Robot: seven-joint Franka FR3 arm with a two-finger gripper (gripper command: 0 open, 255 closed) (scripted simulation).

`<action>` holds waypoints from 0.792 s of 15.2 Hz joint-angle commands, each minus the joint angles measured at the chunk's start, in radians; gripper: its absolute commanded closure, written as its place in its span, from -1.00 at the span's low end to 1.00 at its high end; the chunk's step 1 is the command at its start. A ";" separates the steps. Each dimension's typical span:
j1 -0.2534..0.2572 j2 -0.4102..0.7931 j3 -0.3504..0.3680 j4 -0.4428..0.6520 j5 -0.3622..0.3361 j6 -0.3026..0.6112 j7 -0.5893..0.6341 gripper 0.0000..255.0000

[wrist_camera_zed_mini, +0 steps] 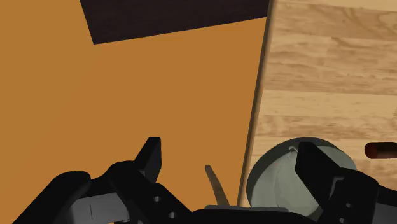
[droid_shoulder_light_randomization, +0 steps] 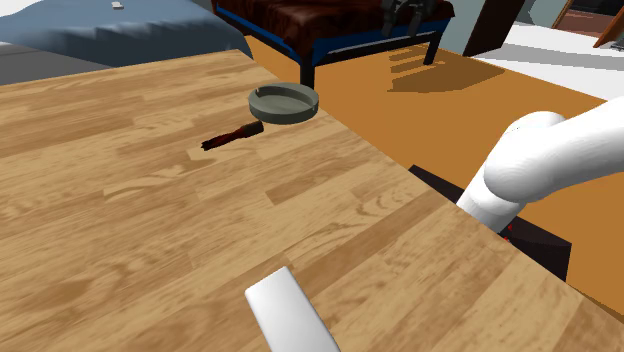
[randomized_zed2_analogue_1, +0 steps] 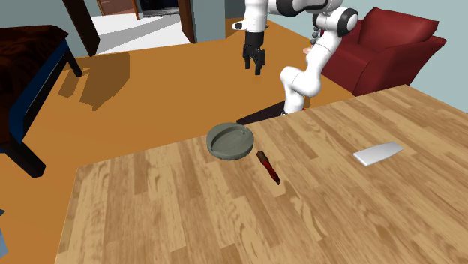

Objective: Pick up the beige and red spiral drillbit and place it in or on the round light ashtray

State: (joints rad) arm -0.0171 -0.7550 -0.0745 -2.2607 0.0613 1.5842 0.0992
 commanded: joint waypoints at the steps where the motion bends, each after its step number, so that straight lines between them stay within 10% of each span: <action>1: 0.000 0.000 0.000 0.000 0.000 0.000 0.000 -1.00; 12: 0.177 0.358 -0.021 0.139 0.056 0.189 -0.357 -1.00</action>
State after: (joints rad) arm 0.1452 -0.4269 -0.0949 -2.1375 0.1109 1.7621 -0.2213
